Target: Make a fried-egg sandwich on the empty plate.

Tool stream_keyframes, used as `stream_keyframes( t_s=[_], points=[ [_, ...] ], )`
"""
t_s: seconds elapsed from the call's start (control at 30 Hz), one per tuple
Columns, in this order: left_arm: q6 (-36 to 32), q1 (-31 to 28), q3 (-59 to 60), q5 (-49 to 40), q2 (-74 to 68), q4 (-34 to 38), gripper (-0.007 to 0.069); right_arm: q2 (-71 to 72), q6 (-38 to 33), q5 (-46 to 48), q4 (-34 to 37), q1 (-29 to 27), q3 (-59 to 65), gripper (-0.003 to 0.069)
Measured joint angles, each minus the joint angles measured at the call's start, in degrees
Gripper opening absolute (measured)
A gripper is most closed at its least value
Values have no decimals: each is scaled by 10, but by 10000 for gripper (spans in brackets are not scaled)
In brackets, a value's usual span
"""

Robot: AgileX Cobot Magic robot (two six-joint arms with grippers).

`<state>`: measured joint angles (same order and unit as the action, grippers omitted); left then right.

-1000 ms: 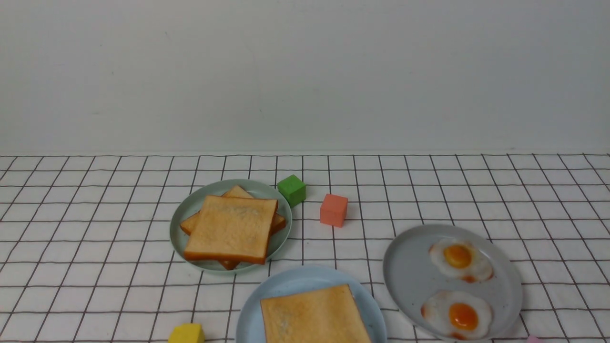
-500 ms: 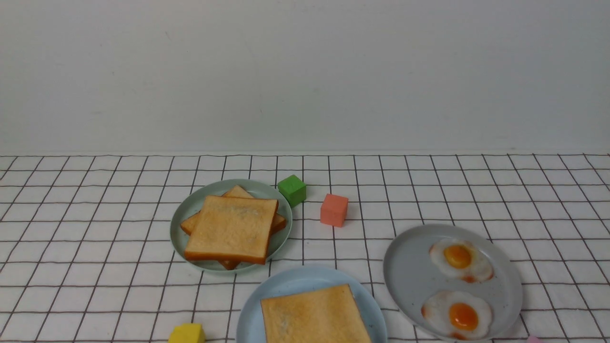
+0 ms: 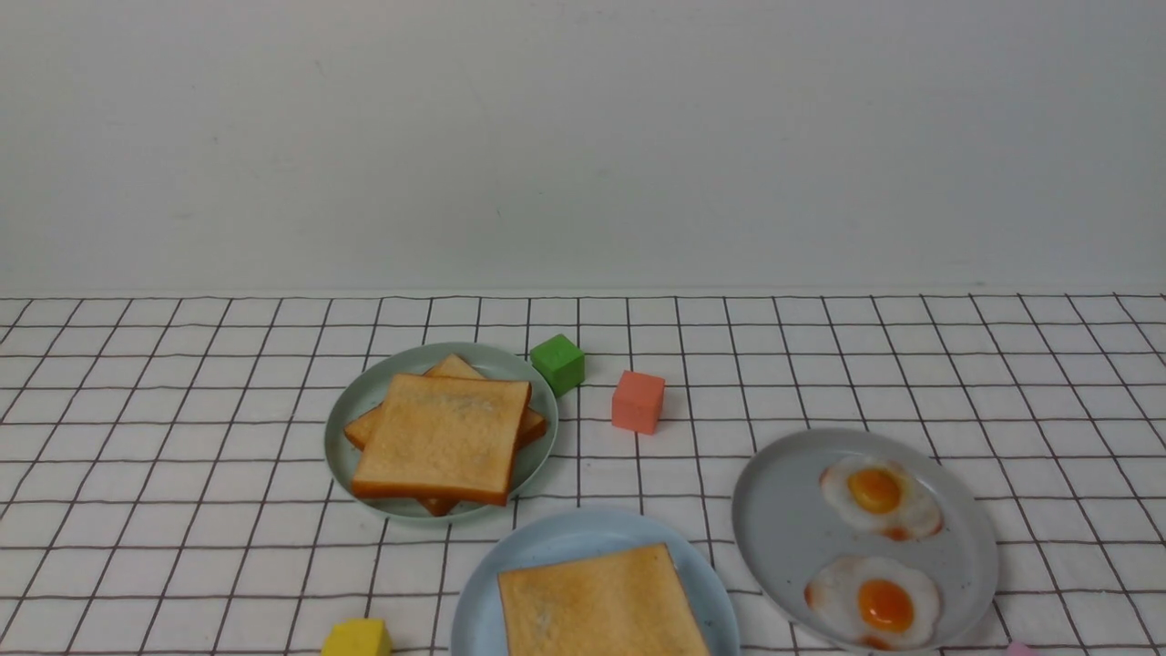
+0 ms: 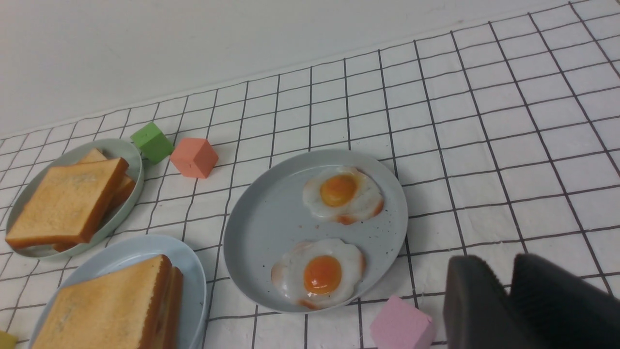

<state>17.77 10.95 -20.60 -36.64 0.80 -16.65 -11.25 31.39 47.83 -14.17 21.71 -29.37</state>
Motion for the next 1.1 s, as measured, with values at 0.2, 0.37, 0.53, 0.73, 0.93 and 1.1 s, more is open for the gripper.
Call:
stream_keyframes(
  t_s=[0.2,0.37,0.53,0.73,0.93,1.1],
  points=[
    [1,0,124,231,0,45,-13,0,0,-1,0,0,0,150],
    [42,0,213,310,0,84,-10,0,0,-1,0,0,0,155],
    [44,0,220,248,0,105,-6,0,0,0,0,0,0,160],
    [-82,0,224,141,-1,118,-3,0,0,-1,1,0,0,170],
    [-208,-8,224,141,-1,125,0,0,0,-1,1,0,0,176],
    [-222,-46,224,141,-1,133,4,0,0,-1,1,0,0,178]
  ],
)
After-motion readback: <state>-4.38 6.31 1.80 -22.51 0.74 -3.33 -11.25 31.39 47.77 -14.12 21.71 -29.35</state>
